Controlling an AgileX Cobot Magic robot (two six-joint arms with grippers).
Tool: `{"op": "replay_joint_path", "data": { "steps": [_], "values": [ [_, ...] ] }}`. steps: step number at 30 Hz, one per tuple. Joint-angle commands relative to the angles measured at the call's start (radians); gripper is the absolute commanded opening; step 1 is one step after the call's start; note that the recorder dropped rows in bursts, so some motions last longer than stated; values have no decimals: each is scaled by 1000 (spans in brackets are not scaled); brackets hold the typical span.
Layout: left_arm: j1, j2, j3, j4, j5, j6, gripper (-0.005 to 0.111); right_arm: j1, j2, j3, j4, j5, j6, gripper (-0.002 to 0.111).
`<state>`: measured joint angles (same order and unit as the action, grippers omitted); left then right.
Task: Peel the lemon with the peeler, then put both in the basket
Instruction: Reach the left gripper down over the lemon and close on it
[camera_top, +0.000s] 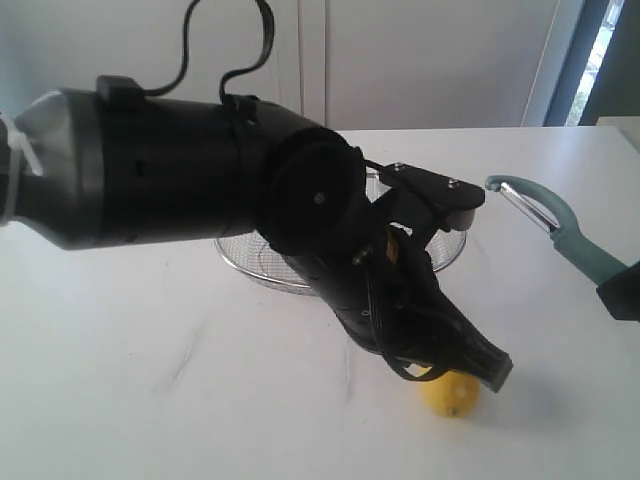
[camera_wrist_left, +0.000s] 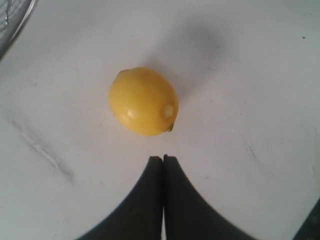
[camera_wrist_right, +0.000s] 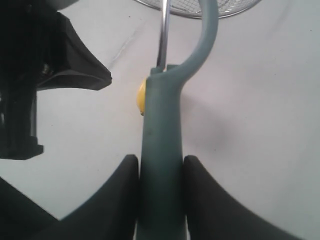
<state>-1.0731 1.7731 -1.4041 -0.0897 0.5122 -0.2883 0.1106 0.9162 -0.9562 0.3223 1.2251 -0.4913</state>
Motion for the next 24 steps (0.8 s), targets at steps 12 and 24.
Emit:
{"op": "replay_joint_path", "data": {
  "steps": [12,24],
  "values": [
    [-7,66,-5,-37,-178,-216,83,-11,-8,1,7,-4,-2,0],
    [-7,180,-5,-60,-262,-236,84,-11,-8,1,7,-4,-2,0]
  ]
}}
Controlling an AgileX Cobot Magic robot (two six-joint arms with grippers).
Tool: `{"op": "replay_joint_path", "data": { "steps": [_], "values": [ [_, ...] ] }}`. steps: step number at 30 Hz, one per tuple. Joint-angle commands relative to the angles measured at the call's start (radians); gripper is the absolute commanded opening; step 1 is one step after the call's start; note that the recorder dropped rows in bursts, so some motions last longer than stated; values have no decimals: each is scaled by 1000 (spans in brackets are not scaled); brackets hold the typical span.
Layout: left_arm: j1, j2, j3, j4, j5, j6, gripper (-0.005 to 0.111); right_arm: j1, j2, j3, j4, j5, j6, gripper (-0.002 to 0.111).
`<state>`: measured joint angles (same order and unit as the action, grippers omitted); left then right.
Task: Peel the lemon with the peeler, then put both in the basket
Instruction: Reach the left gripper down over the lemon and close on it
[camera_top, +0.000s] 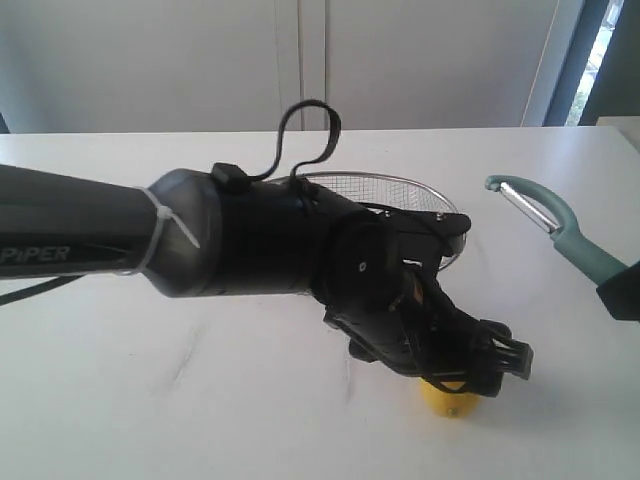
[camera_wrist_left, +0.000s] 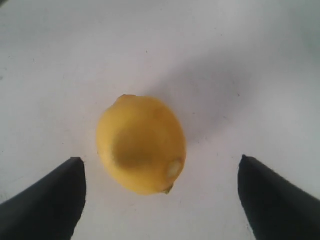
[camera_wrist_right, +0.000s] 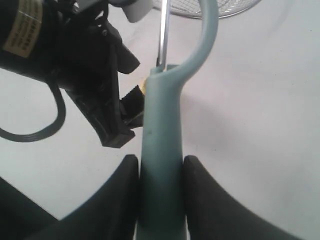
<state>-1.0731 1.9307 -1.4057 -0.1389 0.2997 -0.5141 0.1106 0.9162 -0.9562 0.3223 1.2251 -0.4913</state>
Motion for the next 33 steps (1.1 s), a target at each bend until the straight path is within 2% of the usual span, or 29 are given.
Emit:
{"op": "replay_joint_path", "data": {
  "steps": [1,33],
  "values": [
    [-7,30,-3,-11,-64,-11,84,-11,-8,1,7,-4,-2,0],
    [-5,141,-3,13,-149,-9,84,-11,-8,1,7,-4,-2,0]
  ]
}}
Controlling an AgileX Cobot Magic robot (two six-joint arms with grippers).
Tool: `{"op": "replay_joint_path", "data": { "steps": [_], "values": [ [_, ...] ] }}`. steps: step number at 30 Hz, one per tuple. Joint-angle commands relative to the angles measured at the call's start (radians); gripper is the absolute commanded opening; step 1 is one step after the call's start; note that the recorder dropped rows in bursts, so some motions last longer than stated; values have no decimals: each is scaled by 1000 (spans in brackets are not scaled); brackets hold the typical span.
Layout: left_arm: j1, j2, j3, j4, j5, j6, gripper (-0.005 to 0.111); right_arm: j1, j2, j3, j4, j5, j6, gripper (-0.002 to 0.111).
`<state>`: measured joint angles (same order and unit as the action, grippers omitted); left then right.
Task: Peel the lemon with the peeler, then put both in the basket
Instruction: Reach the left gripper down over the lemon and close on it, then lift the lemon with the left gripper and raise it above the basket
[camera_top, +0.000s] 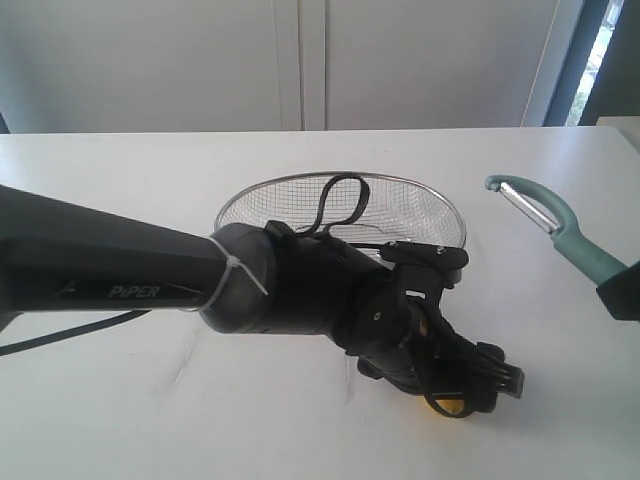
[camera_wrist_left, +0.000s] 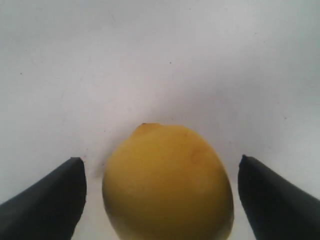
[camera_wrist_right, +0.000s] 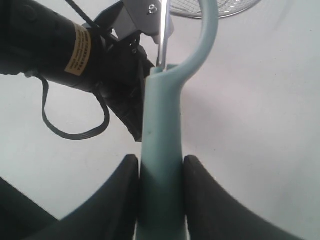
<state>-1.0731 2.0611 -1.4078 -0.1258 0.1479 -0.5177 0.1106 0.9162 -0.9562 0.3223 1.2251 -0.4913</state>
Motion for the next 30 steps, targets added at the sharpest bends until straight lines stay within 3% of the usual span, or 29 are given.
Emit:
{"op": "replay_joint_path", "data": {
  "steps": [1,7,12,16,23,30],
  "values": [
    [-5,15,-1,0,3,-5,84,-11,-8,1,7,-4,-2,0],
    [-7,22,-1,-4,-6,-5,84,-11,-8,1,7,-4,-2,0],
    [-7,22,-1,-4,-1,-5,76,-11,-8,1,7,-4,-2,0],
    [-7,22,-1,-4,31,-5,56,-11,-8,1,7,-4,-2,0],
    [-5,-38,-1,9,171,87,0,-11,-8,1,7,-4,-2,0],
    [-5,-220,-1,52,323,328,0,-11,-8,1,7,-4,-2,0]
  ]
}}
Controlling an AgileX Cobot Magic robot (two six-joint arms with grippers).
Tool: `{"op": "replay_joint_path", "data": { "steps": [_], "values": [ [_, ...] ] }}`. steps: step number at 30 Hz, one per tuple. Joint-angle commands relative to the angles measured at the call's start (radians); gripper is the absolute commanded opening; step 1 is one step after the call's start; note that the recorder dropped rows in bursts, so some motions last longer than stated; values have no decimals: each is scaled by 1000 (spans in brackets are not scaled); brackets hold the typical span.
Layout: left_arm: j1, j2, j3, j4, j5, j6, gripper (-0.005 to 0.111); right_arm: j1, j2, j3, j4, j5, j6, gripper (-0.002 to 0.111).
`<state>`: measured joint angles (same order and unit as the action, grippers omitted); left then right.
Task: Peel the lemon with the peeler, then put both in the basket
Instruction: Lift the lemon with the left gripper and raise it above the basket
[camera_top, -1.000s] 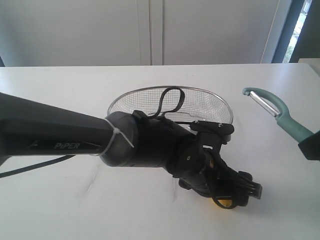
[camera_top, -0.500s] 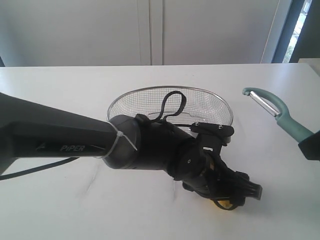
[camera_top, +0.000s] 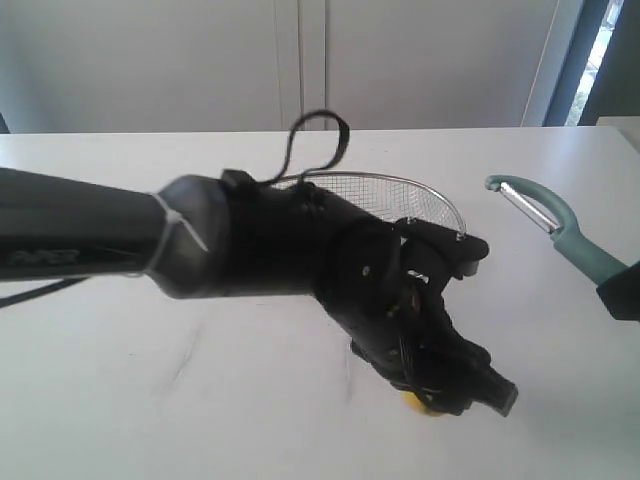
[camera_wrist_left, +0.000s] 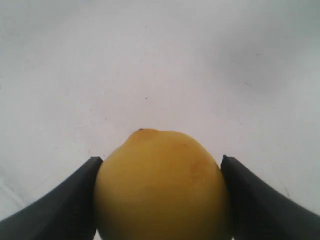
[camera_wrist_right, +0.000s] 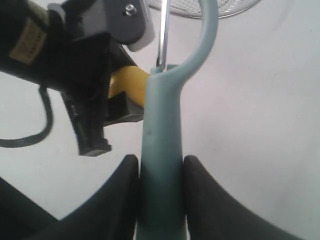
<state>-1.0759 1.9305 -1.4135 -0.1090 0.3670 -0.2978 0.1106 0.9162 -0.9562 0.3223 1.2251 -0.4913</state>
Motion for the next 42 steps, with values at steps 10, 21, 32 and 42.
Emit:
{"op": "replay_joint_path", "data": {
  "steps": [10,21,32,42],
  "values": [
    [-2,-356,65,333,460,185,0,-11,-8,1,7,-4,-2,0],
    [41,-807,460,434,401,214,0,-11,-8,1,7,-4,-2,0],
    [234,-1009,669,443,241,485,0,-11,-8,1,7,-4,-2,0],
    [239,-1009,797,473,-137,534,0,-11,-8,1,7,-4,-2,0]
  ]
}}
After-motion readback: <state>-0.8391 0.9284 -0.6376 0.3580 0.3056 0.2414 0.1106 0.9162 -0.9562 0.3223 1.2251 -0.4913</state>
